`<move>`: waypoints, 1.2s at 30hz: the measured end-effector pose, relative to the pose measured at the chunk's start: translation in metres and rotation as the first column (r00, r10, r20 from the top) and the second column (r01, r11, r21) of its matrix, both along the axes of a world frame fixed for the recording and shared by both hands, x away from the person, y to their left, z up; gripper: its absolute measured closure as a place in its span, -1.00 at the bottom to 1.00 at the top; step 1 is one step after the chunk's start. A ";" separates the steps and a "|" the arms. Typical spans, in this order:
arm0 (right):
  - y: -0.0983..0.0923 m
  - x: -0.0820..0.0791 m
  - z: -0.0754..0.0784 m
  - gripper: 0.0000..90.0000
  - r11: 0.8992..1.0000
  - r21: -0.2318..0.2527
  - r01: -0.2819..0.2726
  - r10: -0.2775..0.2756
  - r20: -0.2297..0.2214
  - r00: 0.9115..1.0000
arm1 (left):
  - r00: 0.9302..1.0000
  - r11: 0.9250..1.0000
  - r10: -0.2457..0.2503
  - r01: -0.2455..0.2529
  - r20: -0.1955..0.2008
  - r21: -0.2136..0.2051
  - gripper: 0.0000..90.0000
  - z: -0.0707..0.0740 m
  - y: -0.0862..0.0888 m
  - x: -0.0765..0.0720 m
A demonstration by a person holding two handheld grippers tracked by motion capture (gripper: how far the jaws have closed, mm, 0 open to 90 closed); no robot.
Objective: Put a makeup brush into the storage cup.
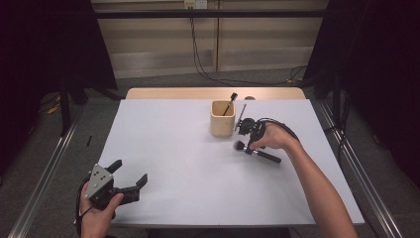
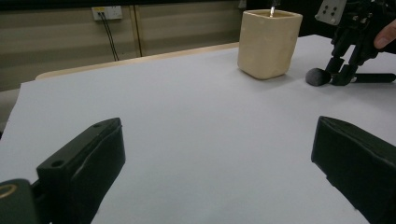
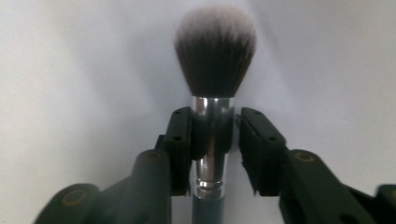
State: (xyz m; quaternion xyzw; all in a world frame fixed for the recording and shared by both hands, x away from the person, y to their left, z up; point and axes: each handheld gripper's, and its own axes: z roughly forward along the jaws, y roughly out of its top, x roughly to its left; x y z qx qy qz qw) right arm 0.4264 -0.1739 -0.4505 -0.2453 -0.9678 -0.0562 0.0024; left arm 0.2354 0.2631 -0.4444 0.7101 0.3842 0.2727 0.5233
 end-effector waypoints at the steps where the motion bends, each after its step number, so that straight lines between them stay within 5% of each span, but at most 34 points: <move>1: 0.000 0.000 0.000 0.55 1.000 0.003 -0.003 0.003 -0.005 1.000 | 1.000 1.000 0.000 0.000 0.000 -0.002 -0.94 0.000 0.000 0.000; 22: -0.003 -0.001 0.002 0.59 1.000 0.023 0.013 -0.013 -0.008 1.000 | 1.000 1.000 -0.003 0.003 -0.011 -0.002 -0.94 -0.001 0.000 0.001; 36: -0.018 -0.010 0.020 0.59 0.992 0.108 0.057 -0.065 0.073 0.995 | 1.000 1.000 -0.003 0.003 -0.011 0.016 -0.94 0.000 0.000 0.001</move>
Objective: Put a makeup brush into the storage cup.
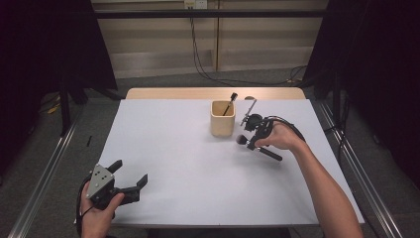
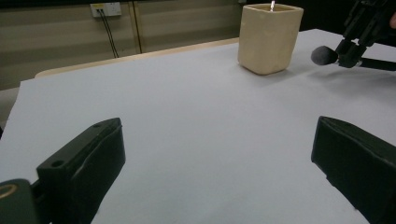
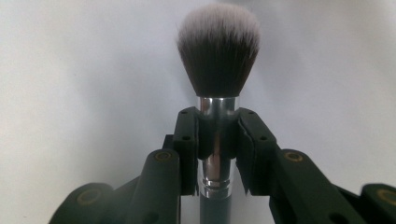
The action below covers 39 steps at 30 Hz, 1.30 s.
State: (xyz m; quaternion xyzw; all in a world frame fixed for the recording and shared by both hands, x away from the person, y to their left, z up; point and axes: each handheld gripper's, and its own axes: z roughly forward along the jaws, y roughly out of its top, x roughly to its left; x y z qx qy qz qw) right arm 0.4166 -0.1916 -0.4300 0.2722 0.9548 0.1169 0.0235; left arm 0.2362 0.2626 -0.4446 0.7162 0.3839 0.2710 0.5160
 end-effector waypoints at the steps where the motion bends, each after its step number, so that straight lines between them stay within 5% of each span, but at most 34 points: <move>1: -0.001 -0.001 0.001 0.59 1.000 0.004 0.006 -0.006 0.008 1.000 | 1.000 1.000 0.000 0.000 0.000 -0.001 -0.94 0.000 0.000 0.000; 17: -0.023 -0.020 0.012 0.59 0.986 0.141 0.091 -0.102 0.079 0.992 | 1.000 1.000 -0.002 0.002 0.011 0.008 -0.94 0.001 -0.001 -0.001; 23: -0.029 -0.026 0.014 0.59 0.963 0.219 0.159 -0.184 0.102 0.978 | 1.000 1.000 -0.010 0.010 0.007 0.008 -0.93 0.001 -0.001 -0.002; 29: -0.035 -0.032 0.013 0.59 0.946 0.280 0.165 -0.209 0.134 0.969 | 1.000 1.000 -0.018 0.018 0.006 0.009 -0.93 0.001 -0.003 -0.002; 39: -0.043 -0.040 0.015 0.59 0.903 0.394 0.172 -0.262 0.186 0.947 | 1.000 1.000 -0.013 0.013 0.002 0.016 -0.93 0.001 -0.002 -0.002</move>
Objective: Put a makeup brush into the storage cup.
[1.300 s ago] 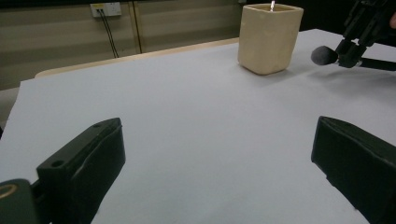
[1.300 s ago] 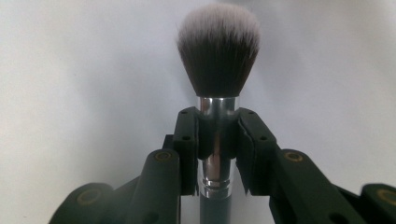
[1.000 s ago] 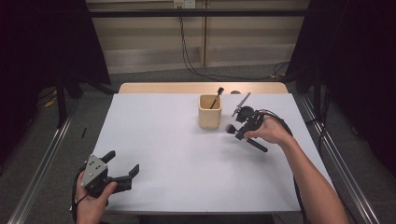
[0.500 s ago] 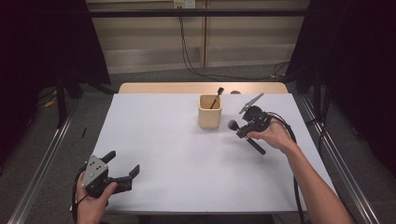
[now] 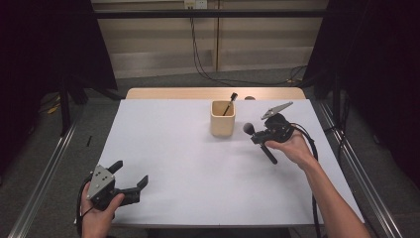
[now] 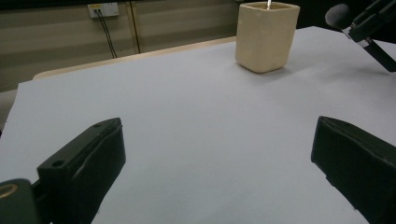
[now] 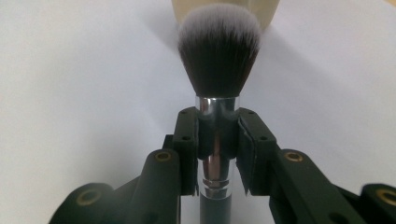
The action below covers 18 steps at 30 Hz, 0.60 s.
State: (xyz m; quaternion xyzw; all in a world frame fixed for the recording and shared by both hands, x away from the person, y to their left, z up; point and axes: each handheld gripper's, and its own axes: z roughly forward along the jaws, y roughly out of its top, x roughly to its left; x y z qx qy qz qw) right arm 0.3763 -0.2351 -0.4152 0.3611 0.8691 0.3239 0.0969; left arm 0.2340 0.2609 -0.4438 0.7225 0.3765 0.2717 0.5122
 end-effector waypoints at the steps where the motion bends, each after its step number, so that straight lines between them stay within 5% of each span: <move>1: 0.000 -0.001 0.000 0.59 1.000 0.001 0.006 -0.006 0.005 1.000 | 1.000 1.000 -0.004 0.004 0.004 0.001 -0.93 0.000 0.000 0.000; 18: -0.008 -0.010 -0.005 0.59 0.987 0.150 0.056 -0.071 0.100 0.992 | 1.000 1.000 -0.006 0.006 -0.005 -0.009 -0.94 0.000 -0.001 0.000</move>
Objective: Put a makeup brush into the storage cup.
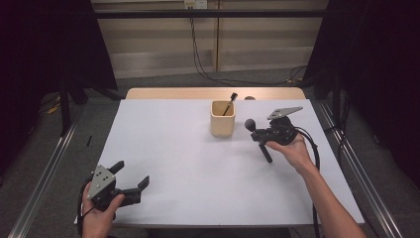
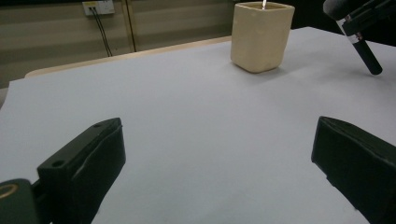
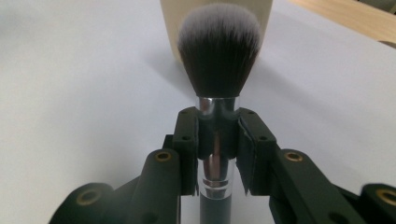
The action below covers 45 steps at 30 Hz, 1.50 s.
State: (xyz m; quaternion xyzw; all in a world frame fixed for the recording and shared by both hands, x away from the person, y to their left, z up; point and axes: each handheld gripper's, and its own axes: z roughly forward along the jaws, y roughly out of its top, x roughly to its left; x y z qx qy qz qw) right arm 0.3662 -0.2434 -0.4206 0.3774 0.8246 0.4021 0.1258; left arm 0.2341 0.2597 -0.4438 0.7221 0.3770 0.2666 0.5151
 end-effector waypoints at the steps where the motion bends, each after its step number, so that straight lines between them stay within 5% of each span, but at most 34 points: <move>1: -0.001 -0.001 0.000 0.59 1.000 0.005 0.007 -0.007 0.006 1.000 | 1.000 1.000 0.001 -0.001 0.000 -0.003 -0.94 0.000 0.000 0.000; 12: -0.011 -0.006 0.001 0.59 0.991 0.127 0.042 -0.052 0.076 0.996 | 1.000 1.000 0.002 -0.002 0.008 -0.003 -0.94 0.001 0.001 -0.001; 23: -0.013 -0.010 -0.004 0.59 0.981 0.188 0.052 -0.072 0.103 0.992 | 1.000 1.000 0.001 -0.001 0.004 -0.006 -0.94 0.000 0.002 0.000; 45: -0.017 -0.021 0.022 0.59 0.945 0.325 0.033 -0.121 0.253 0.960 | 1.000 1.000 0.000 0.000 0.006 0.003 -0.94 0.001 0.003 0.000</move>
